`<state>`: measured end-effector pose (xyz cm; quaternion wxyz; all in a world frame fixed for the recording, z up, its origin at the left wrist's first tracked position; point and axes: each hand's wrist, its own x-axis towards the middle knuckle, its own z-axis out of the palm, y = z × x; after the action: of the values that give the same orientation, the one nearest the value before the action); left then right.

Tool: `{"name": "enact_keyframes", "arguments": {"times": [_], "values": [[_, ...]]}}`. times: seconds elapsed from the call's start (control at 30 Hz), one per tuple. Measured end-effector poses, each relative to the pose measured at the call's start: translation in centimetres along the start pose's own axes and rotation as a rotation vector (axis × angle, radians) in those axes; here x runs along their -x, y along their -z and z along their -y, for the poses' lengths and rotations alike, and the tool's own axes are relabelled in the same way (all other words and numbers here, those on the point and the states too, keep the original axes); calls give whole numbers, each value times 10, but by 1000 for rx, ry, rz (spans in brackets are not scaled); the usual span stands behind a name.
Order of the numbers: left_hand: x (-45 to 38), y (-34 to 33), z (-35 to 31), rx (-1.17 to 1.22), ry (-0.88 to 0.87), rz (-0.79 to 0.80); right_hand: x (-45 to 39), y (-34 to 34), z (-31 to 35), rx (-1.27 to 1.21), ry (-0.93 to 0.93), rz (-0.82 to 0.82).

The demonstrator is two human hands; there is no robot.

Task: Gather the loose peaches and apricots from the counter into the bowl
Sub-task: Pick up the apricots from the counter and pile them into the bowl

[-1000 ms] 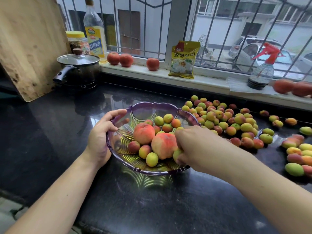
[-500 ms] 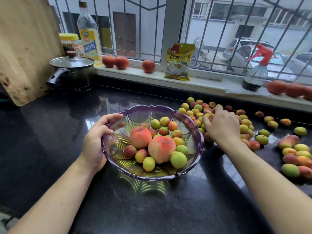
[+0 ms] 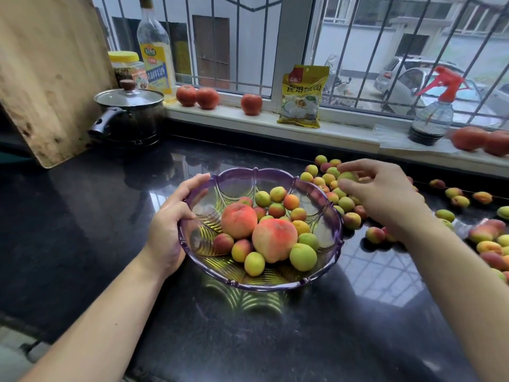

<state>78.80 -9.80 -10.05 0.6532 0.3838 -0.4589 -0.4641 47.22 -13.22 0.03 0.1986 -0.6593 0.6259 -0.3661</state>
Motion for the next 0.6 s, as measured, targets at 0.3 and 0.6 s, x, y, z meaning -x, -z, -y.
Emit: {"name": "enact_keyframes", "arguments": {"times": [0.3,0.6], "values": [[-2,0,-3,37,-39,-134,64,6,54,273,225,423],[1,-5,-7,22,-9,-173,81,-7,57,811,236,546]]}}
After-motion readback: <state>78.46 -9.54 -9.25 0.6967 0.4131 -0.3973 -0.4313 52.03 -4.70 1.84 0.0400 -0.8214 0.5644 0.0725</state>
